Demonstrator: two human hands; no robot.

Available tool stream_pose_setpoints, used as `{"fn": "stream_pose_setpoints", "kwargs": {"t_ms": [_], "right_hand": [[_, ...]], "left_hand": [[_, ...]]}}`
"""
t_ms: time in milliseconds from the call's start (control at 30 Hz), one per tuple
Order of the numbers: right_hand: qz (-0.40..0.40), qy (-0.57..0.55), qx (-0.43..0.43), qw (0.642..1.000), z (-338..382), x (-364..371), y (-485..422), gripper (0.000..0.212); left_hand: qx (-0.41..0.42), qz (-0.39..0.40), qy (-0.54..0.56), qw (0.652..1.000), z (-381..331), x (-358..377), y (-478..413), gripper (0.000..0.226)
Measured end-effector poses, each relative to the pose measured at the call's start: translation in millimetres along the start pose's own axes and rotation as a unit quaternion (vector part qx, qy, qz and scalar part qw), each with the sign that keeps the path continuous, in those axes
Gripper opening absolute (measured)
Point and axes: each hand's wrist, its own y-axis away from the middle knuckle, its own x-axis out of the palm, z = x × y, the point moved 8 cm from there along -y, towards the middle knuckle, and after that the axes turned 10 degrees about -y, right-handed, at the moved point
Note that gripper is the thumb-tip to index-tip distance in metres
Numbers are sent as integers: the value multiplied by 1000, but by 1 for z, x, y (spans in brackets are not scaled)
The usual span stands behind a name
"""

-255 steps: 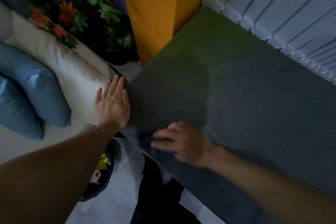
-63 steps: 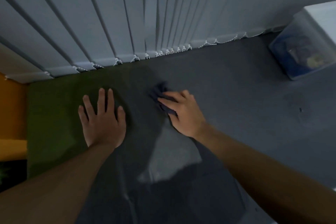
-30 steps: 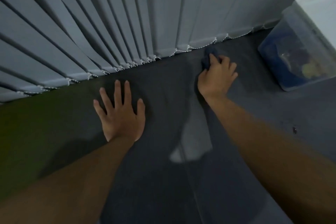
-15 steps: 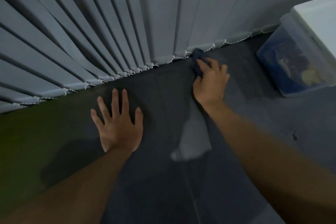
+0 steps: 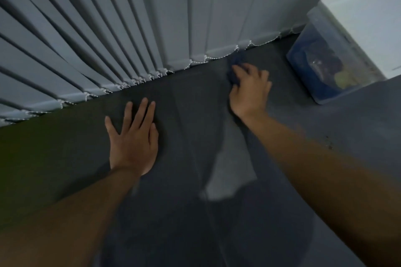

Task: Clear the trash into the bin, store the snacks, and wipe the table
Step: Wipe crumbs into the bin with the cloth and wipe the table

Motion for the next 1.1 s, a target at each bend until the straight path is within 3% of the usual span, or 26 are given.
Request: {"fn": "stream_pose_setpoints", "kwargs": {"t_ms": [100,167,233,333,400,467,533,600,667,767,800,833,967,1033,1100], "right_hand": [[85,-21,-212,973,37,17,46,47],[120,-26,-286,950,34,15,57,45],[85,21,-256,963,11,2,39,42],[11,50,-37,998,-37,-20,8,48],[-5,31,29,999,-37,-23,14,52],[21,14,-46,999,-17,-13,30,51],[79,-12,-170,982,-1,-3,50,46],[97,1,-236,967,-10,-8,49,44],[56,32,-172,983,-38,-22,26,44],[-1,10,46,999,-68,-33,9,53],[-2,-14,74,997,-61,-32,13,55],[8,-35,53,998,-47,-28,19,56],[123,-41,-197,972,-8,-6,56,49],[108,-15,-174,979,-30,-15,42,48],[46,3,-71,996,-59,-30,27,51]], "left_hand": [[54,5,-20,998,-9,-1,-1,59],[54,0,-12,998,-12,-5,-3,60],[30,-1,26,999,-18,-13,-6,58],[-26,3,95,995,-37,-21,-15,57],[3,0,118,993,-68,-26,-18,61],[37,10,103,994,-100,-22,-18,64],[25,13,41,999,-108,-15,-15,64],[15,14,2,1000,-110,-8,-16,63],[20,17,-2,1000,-111,-7,-17,64],[22,16,-4,1000,-114,-9,-18,64],[22,18,-6,1000,-114,-9,-18,64],[21,21,-12,999,-114,-9,-18,64],[19,21,-29,999,-113,-9,-20,65],[23,20,-28,999,-114,-10,-19,65],[29,21,-32,999,-115,-10,-20,65]]}}
